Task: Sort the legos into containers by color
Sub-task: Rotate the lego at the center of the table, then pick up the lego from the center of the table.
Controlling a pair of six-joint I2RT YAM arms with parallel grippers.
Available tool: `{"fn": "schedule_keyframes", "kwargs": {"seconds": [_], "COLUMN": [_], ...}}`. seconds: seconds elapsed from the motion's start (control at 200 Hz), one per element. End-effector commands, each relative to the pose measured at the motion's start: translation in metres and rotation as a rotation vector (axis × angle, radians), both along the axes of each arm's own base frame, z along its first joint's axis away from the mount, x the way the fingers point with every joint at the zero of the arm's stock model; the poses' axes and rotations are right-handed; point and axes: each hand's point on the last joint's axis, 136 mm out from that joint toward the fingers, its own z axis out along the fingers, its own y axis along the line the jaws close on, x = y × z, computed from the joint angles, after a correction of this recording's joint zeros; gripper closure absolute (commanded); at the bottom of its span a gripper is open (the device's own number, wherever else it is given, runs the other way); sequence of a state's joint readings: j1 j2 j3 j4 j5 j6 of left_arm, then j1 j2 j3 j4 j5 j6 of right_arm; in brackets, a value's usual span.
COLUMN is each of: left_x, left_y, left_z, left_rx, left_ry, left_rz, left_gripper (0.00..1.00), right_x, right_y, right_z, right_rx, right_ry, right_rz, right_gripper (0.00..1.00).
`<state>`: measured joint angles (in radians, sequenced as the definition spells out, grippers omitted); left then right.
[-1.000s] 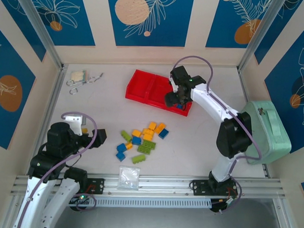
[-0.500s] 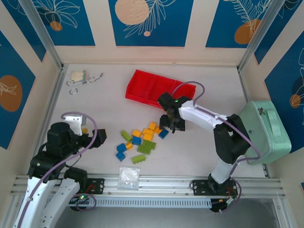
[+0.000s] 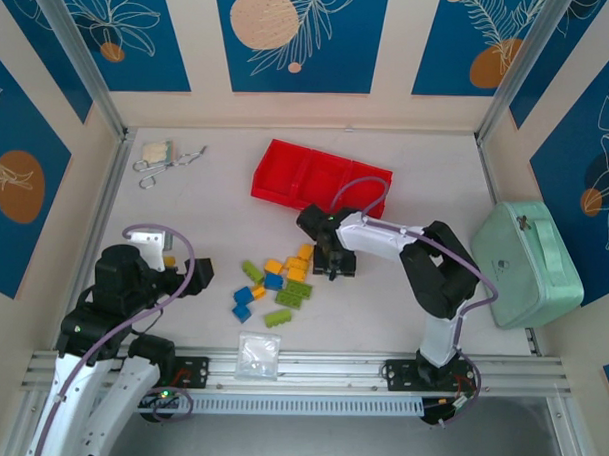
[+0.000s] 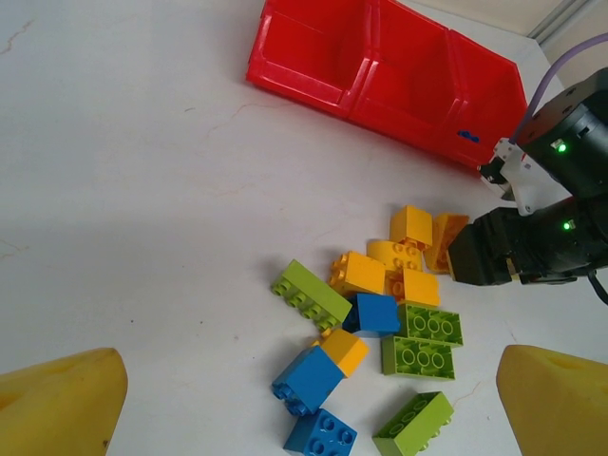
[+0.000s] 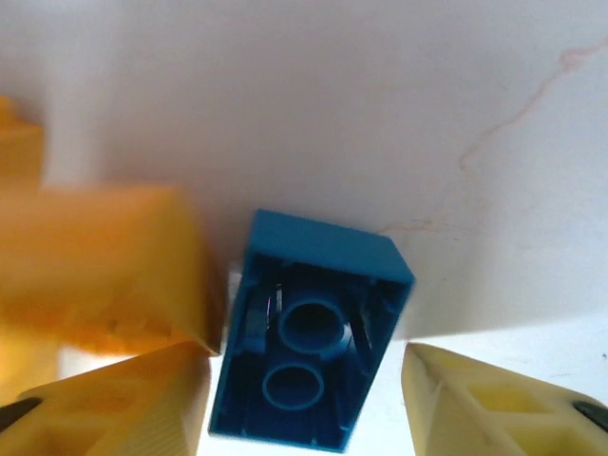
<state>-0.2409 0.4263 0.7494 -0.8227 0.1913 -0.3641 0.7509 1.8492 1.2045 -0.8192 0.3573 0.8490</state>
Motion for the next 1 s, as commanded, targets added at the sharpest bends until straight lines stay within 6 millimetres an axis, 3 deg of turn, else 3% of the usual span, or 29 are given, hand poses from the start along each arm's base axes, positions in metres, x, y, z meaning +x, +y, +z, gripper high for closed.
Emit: {"fn": "schedule_keyframes", "kwargs": {"seconds": [0.0, 0.2, 0.36, 0.5, 0.99], "left_x": [0.000, 0.000, 0.000, 0.001, 0.001], "left_y": [-0.003, -0.002, -0.002, -0.002, -0.002], "left_z": [0.003, 0.002, 0.002, 0.001, 0.000], "left_rx": [0.001, 0.003, 0.003, 0.004, 0.005], "left_ry": [-0.031, -0.030, -0.029, -0.027, -0.022], "left_rz": [-0.023, -0.021, -0.021, -0.020, -0.019], "left_gripper": [0.01, 0.01, 0.01, 0.01, 0.01], "right_x": [-0.004, -0.006, -0.002, 0.004, 0.008], "right_y": [-0.017, -0.028, -0.012, -0.011, -0.023], "right_z": [0.008, 0.008, 0.016, 0.022, -0.003], "right_rx": [-0.016, -0.012, 0.069, 0.074, 0.017], "right_ry": [-0.008, 0.002, -0.020, -0.037, 0.037], "right_rz": [-0.008, 0.003, 0.087, 0.148, 0.171], "right_gripper": [0.47, 0.51, 0.55, 0.55, 0.58]}}
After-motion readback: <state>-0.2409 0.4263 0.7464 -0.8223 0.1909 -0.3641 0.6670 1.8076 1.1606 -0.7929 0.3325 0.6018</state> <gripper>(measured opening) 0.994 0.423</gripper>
